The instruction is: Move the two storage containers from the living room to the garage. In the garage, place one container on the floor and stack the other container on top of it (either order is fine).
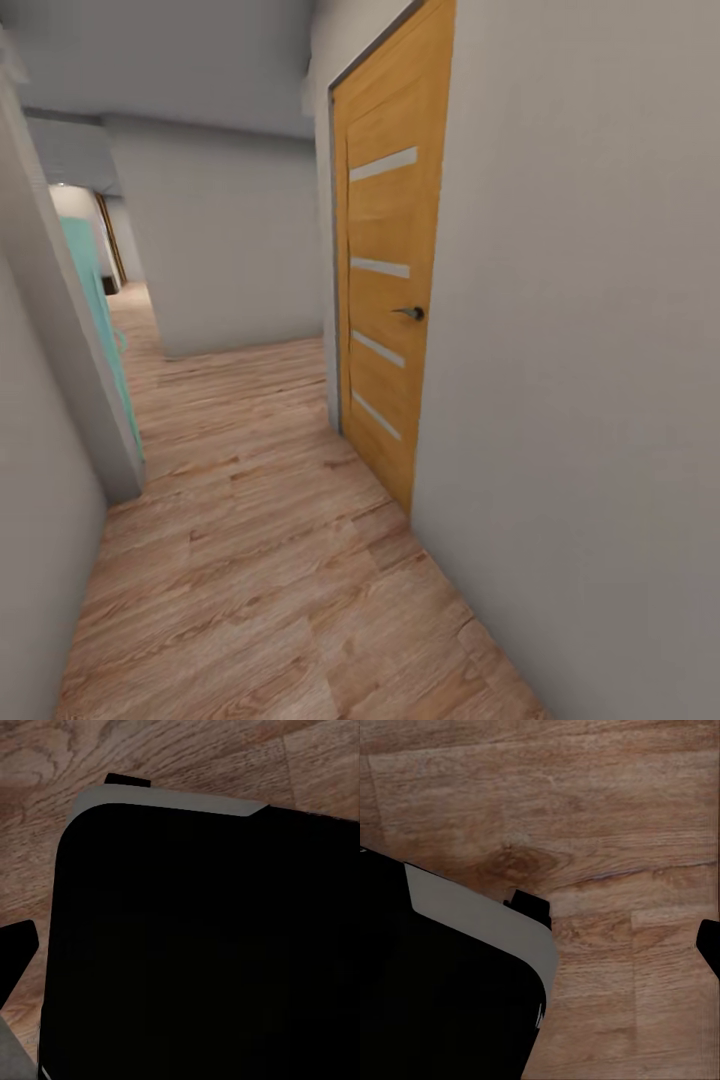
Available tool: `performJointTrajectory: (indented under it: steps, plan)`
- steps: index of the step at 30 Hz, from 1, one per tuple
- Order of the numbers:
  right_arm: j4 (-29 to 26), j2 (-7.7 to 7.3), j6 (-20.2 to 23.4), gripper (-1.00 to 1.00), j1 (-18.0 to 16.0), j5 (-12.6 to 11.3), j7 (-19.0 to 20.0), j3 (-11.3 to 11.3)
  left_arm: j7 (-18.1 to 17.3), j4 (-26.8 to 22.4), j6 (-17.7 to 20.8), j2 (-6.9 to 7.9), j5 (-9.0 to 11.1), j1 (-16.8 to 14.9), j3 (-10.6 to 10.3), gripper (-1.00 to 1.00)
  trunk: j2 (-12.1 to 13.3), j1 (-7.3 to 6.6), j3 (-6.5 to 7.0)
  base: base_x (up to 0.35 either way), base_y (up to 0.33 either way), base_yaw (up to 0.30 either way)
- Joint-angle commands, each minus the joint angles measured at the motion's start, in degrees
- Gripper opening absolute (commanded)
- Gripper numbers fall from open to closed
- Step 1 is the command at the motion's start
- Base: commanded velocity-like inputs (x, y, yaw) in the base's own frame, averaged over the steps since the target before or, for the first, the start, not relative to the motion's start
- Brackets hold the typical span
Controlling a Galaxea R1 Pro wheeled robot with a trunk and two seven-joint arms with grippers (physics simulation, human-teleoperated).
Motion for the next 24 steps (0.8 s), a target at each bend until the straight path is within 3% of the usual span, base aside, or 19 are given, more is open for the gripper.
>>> performJointTrajectory:
  steps: [1,24]
  plan:
    - [0.18,0.02,-0.37,1.00,-0.06,-0.59,0.15,0.48,-0.28,0.00,-0.08,-0.02,0.47,-0.01,0.21,1.00,-0.02,0.03,-0.05,0.289,0.000,0.300]
    - [0.18,0.02,-0.35,1.00,-0.06,-0.59,0.15,0.48,-0.28,0.00,-0.08,-0.06,0.47,-0.01,0.22,1.00,-0.02,0.03,-0.05,0.284,0.000,0.300]
